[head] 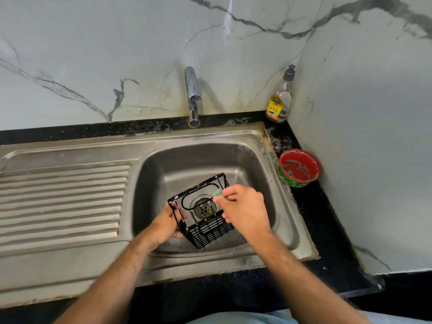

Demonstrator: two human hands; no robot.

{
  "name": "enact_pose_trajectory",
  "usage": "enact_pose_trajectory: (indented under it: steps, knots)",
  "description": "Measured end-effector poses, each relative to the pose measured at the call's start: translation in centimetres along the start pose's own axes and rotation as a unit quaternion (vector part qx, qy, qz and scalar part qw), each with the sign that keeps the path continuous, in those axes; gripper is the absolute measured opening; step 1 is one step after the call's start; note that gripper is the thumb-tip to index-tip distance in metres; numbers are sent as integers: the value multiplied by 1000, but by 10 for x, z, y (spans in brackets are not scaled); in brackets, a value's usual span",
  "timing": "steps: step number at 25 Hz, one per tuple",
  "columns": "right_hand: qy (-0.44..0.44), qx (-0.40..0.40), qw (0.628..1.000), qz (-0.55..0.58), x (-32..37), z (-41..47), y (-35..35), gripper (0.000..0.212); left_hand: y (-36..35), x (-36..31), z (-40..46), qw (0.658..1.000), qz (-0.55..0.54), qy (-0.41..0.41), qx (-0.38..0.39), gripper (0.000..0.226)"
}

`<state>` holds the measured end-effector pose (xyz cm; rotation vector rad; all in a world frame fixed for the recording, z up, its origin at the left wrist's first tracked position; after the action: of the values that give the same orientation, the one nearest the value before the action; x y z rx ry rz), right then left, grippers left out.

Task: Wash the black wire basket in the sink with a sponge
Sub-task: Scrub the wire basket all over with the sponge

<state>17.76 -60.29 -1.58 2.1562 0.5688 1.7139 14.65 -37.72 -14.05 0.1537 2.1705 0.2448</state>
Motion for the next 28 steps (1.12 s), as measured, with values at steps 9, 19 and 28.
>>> enact_pose_trajectory:
  steps: [9, 19, 28]
  knots:
    - [35, 40, 980, -191, 2, 3, -7, 30, -5, -18, -1, 1000, -14, 1, 22, 12]
    - [-16, 36, 985, -168, -1, 16, 14, 20, 6, -9, 1, 998, -51, 33, 26, 10]
    - [-17, 129, 978, -164, 2, 46, 11, 26, -8, -8, -7, 995, -22, 55, 83, 13]
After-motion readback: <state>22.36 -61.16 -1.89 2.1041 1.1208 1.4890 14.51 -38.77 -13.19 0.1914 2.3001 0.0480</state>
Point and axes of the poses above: each hand's wrist, its own z-axis towards the middle knuckle, its own y-axis out of the back of the hand, x = y × z, the point moved 7 cm from there along z, towards the middle knuckle, and after that the axes turned 1 degree about y, right-handed, at the moved point
